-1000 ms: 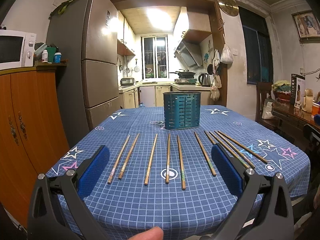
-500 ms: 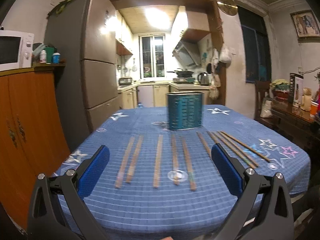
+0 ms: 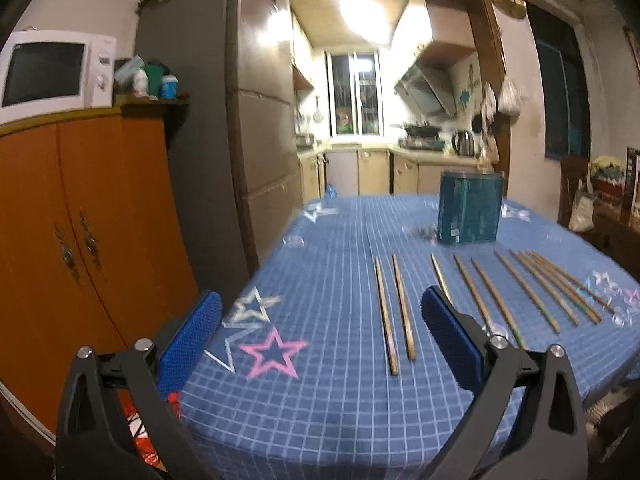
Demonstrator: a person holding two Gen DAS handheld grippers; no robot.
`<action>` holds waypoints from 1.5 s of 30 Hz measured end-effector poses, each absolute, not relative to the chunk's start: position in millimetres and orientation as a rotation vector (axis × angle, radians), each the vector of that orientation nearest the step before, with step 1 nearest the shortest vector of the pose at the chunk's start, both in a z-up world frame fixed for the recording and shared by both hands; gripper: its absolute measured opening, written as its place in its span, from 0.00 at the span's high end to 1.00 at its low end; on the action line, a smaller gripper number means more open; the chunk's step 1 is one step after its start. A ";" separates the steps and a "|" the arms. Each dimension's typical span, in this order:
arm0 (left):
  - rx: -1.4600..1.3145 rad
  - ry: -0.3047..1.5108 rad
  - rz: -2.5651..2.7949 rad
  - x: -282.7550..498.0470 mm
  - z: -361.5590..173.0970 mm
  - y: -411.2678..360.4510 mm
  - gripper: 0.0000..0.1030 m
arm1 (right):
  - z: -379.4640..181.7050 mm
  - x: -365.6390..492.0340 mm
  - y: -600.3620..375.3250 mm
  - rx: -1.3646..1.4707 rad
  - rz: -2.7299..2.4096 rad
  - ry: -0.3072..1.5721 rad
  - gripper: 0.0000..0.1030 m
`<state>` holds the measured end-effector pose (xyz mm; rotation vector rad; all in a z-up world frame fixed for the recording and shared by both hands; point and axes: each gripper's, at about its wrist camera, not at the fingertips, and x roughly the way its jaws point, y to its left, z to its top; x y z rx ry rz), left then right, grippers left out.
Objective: Organize utensils
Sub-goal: 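Close the right tool on a single wooden chopstick, then close the left tool on another chopstick while the right tool holds its chopstick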
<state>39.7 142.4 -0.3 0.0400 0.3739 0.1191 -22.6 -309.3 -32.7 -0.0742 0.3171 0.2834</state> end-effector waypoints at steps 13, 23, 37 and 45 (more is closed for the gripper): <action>0.051 0.502 0.042 80.2 -36.9 126.2 0.17 | -88.6 56.3 -302.5 -0.041 0.255 0.497 0.79; 0.076 0.563 -0.031 96.5 -51.2 104.0 0.17 | -93.0 73.5 -300.3 -0.024 0.254 0.547 0.80; 0.092 0.612 -0.093 105.7 -64.3 89.8 0.25 | -95.0 80.8 -293.2 -0.025 0.264 0.548 0.88; 0.039 0.631 -0.100 105.5 -71.6 98.0 0.47 | -96.7 80.2 -293.7 -0.019 0.266 0.548 0.88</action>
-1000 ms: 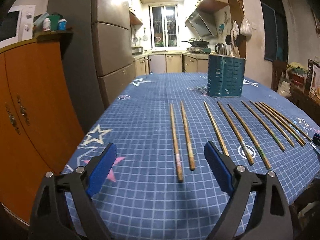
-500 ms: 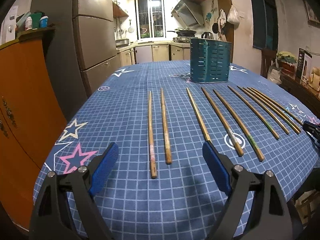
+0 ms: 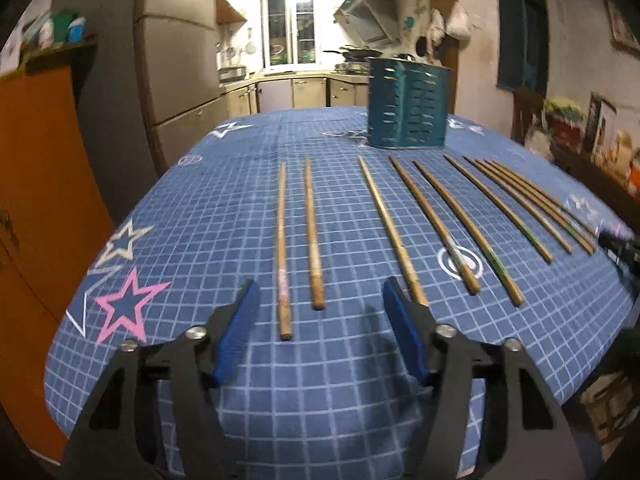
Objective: Organize utensils
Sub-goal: 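Close the left tool on another chopstick while the right tool holds its chopstick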
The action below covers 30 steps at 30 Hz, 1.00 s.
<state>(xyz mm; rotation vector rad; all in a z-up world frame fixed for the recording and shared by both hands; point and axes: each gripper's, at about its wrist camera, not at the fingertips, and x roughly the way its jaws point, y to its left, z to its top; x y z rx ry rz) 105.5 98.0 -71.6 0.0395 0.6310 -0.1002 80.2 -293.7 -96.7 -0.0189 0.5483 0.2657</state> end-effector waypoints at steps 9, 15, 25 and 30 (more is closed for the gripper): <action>0.063 0.648 -0.062 91.5 -75.3 104.2 0.67 | -96.5 79.7 -294.2 -0.023 0.266 0.550 0.88; 0.060 0.652 -0.047 93.2 -76.4 107.3 0.74 | -96.7 79.7 -294.5 -0.023 0.266 0.550 0.88; 0.090 0.634 -0.042 94.5 -83.2 98.8 0.89 | -96.6 78.4 -294.9 -0.026 0.265 0.544 0.88; 0.080 0.612 -0.037 90.3 -85.0 96.8 0.90 | -96.7 76.6 -294.8 -0.023 0.258 0.536 0.88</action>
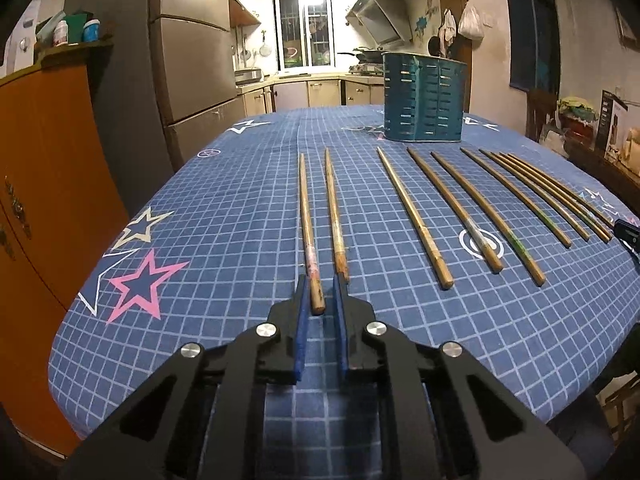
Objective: Organize utensils
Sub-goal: 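Close the left tool on another chopstick while the right tool holds its chopstick, then lift both held chopsticks and carry them over the silver wire basket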
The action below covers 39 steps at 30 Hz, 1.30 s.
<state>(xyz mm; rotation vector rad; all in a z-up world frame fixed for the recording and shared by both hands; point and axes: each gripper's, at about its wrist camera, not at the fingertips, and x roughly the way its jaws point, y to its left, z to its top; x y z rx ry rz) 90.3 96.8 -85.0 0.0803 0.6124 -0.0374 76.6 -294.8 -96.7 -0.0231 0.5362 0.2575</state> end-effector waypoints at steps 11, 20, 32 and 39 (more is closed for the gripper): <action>0.039 0.573 -0.028 79.2 -89.4 102.1 0.95 | -101.0 66.1 -291.7 -0.001 0.227 0.486 0.92; 0.017 0.563 -0.004 78.6 -90.6 114.6 0.95 | -98.5 67.3 -290.5 0.002 0.222 0.484 0.93; 0.008 0.540 0.023 67.3 -83.3 124.6 0.95 | -90.8 63.5 -292.3 0.014 0.208 0.446 0.93; 0.013 0.499 0.016 58.3 -62.2 123.1 0.95 | -67.0 54.9 -294.8 -0.001 0.205 0.386 0.93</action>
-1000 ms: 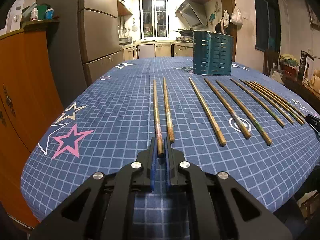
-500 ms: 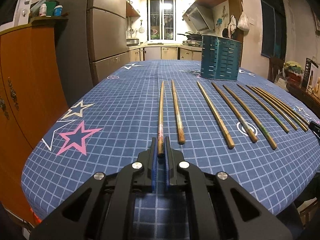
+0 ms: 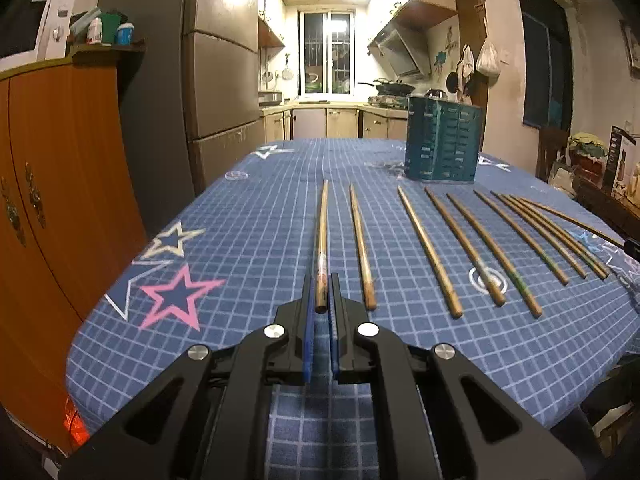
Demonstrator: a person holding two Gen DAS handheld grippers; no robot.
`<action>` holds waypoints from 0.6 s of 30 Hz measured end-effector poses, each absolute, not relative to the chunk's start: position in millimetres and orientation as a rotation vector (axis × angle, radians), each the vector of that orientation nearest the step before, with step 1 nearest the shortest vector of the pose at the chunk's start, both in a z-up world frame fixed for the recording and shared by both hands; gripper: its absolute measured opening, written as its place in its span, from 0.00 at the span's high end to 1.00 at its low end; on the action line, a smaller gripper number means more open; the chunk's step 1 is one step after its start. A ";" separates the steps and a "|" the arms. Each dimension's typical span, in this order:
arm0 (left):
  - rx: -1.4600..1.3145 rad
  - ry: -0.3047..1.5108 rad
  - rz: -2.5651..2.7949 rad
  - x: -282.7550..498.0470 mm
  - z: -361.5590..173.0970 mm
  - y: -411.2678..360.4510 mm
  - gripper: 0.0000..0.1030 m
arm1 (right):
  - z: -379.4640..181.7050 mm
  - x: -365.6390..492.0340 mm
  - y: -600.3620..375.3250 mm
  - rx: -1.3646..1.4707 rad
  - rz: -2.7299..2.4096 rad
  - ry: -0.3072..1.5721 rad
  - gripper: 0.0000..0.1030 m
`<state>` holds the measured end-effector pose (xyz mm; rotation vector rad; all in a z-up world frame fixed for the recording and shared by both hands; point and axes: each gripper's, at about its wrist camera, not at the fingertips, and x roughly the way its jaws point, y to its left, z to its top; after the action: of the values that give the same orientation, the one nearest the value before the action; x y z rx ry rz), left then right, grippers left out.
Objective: Organize utensils
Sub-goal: 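Lift both held chopsticks and carry them over the silver wire basket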
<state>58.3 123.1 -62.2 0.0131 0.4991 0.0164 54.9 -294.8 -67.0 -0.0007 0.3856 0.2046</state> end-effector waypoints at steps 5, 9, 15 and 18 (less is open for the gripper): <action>0.029 0.441 0.004 49.7 -32.7 118.5 0.96 | -39.3 48.2 -298.3 -0.026 0.204 0.319 0.93; 0.056 0.380 -0.003 52.6 -2.2 112.8 0.96 | -4.2 50.0 -301.2 -0.057 0.211 0.237 0.93; 0.118 0.249 -0.026 77.9 71.5 101.1 0.96 | 66.0 71.6 -301.8 -0.113 0.250 0.126 0.93; 0.130 0.221 -0.047 97.9 110.0 94.9 0.96 | 103.0 91.3 -306.4 -0.115 0.269 0.106 0.93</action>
<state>97.9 94.9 110.0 0.1302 0.2207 -0.0467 91.3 -306.4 103.0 -0.1149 0.1059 0.2693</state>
